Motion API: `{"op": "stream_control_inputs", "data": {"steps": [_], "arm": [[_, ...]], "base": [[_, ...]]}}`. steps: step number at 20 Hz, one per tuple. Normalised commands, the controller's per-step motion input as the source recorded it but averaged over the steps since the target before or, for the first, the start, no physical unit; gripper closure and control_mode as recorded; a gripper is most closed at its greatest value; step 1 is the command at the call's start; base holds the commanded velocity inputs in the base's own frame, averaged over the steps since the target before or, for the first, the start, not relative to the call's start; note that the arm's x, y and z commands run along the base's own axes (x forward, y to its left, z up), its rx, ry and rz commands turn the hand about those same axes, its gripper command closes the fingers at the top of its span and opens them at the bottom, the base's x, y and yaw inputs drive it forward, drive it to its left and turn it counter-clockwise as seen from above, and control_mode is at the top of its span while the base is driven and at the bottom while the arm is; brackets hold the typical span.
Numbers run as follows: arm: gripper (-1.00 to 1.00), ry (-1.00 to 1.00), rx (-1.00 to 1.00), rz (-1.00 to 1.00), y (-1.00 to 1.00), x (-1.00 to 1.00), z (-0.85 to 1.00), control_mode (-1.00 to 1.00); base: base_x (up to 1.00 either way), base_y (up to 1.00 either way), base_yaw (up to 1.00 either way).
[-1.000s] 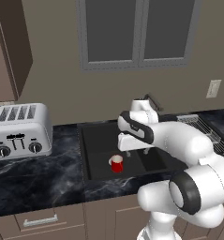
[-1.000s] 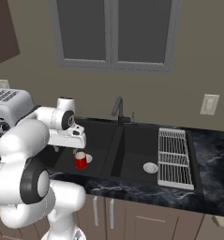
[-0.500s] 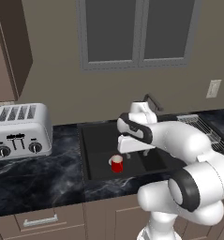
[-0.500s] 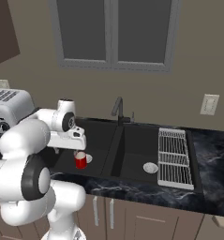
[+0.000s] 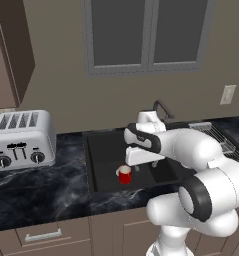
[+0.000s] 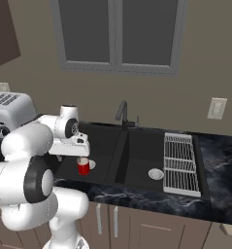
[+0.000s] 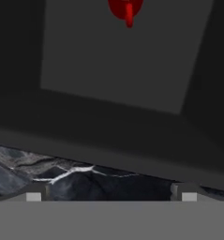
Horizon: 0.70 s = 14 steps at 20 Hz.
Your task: Move any existing items from the left basin to the right basin for drying. Then move the measuring cup from the counter to the left basin of the sink for washing.
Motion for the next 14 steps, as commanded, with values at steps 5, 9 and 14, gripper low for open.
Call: {"op": "stream_control_inputs", "data": {"steps": [5,9,14], "arm": [[-1.00,0.01,0.00,0.03,0.00,0.11,-0.06,-1.00],[-1.00,0.00,0.00,0.04,0.00,0.04,-0.04,-1.00],[-1.00,0.00,0.00,0.04,0.00,0.04,-0.06,-1.00]], "base": [[0.00,0.00,0.00],[0.00,0.00,0.00],[0.00,0.00,0.00]]}}
